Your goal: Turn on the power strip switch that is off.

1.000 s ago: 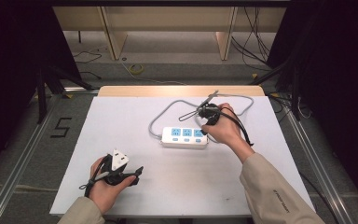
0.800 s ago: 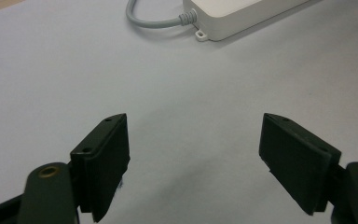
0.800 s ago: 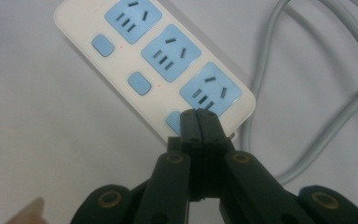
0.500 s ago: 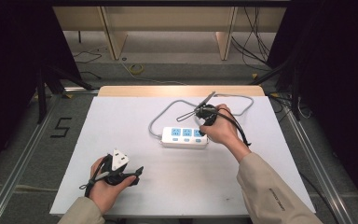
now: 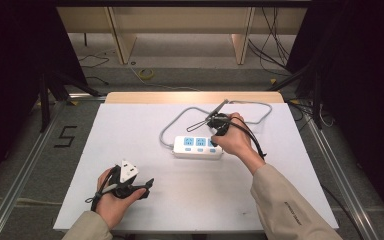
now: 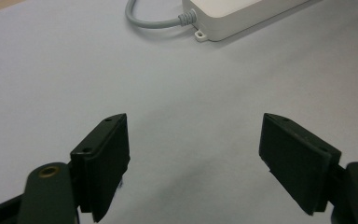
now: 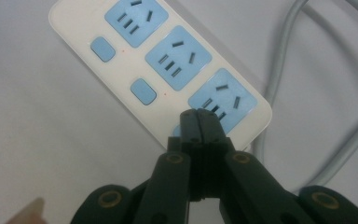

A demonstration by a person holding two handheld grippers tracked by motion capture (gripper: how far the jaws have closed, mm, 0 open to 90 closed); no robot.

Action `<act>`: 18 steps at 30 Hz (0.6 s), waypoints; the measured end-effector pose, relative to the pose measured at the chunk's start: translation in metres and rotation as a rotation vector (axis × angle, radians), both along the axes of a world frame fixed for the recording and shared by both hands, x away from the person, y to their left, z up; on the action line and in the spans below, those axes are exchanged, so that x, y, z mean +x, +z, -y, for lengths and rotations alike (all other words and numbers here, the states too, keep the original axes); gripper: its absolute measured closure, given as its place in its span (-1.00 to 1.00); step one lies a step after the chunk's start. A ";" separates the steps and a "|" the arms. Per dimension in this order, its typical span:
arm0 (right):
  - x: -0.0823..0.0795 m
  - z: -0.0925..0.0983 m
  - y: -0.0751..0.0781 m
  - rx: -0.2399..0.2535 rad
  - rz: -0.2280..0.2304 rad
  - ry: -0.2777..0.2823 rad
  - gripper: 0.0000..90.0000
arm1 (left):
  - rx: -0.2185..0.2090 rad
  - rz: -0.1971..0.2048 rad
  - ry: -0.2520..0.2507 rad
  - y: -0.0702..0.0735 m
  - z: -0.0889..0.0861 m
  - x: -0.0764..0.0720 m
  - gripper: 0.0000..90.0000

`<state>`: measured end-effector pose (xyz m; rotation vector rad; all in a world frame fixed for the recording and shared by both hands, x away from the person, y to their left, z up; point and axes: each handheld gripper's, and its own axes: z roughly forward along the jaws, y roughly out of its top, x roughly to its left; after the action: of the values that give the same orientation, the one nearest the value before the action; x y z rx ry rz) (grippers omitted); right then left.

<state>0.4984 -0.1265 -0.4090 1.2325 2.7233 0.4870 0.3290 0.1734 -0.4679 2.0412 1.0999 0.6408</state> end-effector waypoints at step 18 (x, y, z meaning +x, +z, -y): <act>0.002 -0.003 -0.006 -0.011 -0.007 -0.001 1.00 | -0.001 0.000 0.000 0.000 0.000 0.000 -0.46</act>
<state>0.5009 -0.1237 -0.4146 1.2347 2.7275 0.4678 0.3290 0.1732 -0.4679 2.0406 1.0998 0.6404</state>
